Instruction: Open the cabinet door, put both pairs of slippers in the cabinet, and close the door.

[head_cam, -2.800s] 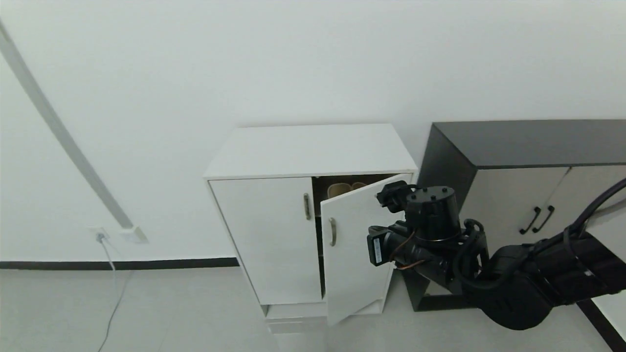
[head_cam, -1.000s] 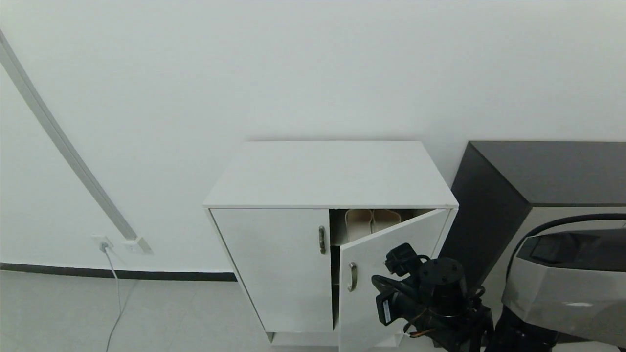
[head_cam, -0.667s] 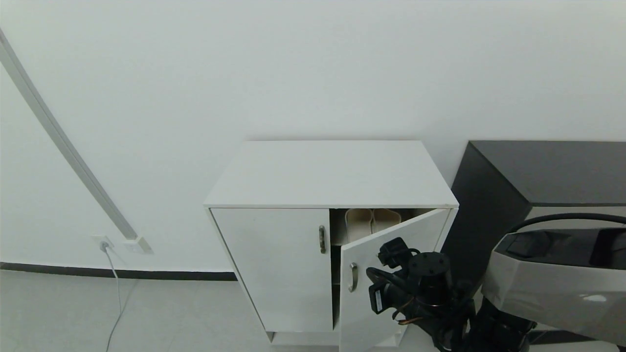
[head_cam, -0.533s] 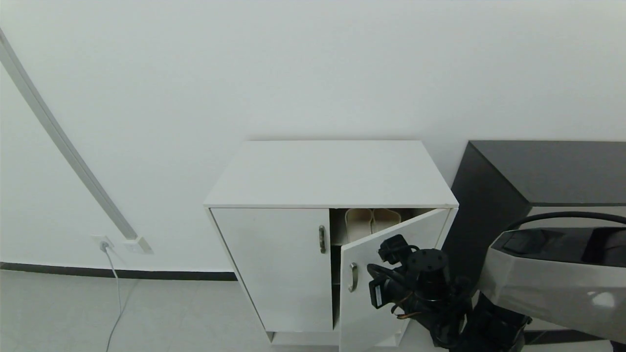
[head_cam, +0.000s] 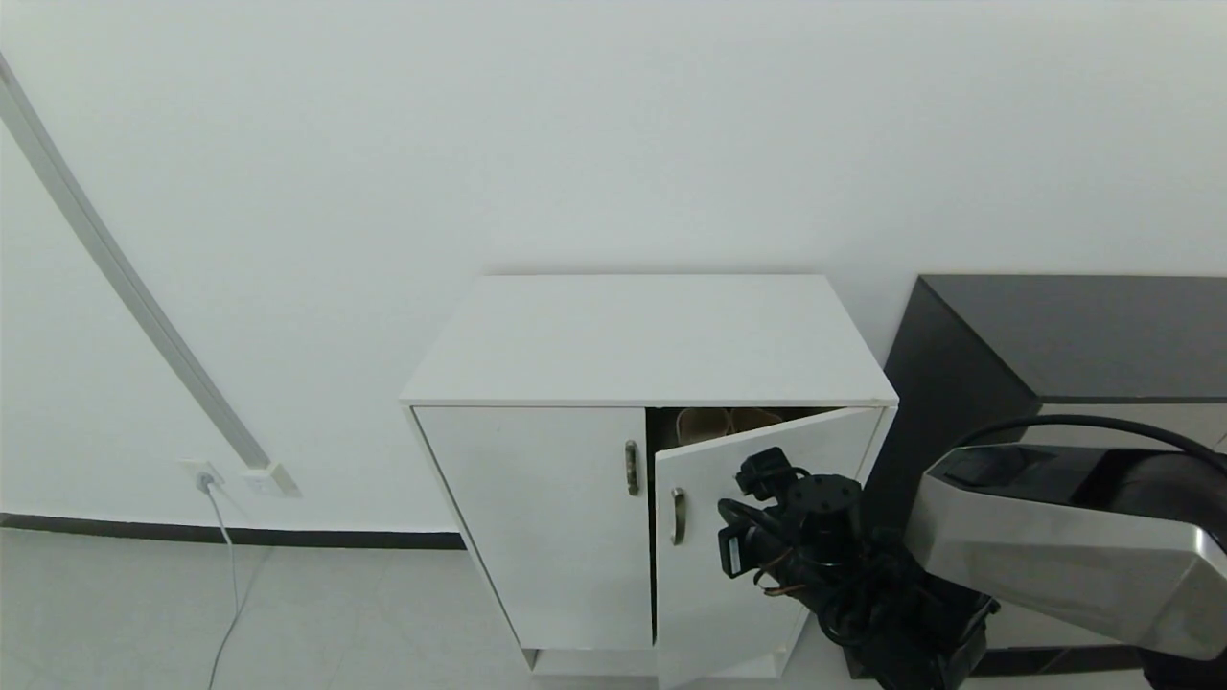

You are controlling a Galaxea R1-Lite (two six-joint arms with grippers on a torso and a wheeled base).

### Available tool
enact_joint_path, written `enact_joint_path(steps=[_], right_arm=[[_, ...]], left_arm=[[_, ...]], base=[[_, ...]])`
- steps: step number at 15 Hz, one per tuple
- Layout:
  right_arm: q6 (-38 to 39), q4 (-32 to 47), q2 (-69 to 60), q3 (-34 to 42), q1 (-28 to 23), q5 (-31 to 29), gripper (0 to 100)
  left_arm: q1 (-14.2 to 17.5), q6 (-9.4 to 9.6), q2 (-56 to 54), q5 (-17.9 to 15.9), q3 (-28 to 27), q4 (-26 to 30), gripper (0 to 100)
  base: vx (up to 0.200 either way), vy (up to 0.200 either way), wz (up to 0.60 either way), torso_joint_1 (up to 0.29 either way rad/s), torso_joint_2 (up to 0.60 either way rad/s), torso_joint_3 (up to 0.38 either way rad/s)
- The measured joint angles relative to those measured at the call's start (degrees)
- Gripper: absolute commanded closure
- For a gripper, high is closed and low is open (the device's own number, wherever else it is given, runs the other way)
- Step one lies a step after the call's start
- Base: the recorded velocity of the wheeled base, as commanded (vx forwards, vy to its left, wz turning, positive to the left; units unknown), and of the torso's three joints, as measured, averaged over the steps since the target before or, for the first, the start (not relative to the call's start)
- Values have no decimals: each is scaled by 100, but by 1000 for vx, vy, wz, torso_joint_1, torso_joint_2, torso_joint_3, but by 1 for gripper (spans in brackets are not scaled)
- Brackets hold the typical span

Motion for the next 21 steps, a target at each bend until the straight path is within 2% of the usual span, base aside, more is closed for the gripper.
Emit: enact_joint_path(steps=[10,21], right_arm=[[-2,464,340,-778,-325,-2,100],[0,627,402,-1104,-466,-2,100]], left_arm=[[-2,-2,0,0,-1,0,100],[-2,-7,0,2,0,0,100]], base=[[0,0,0,0,0,0],[0,0,0,0,0,0]])
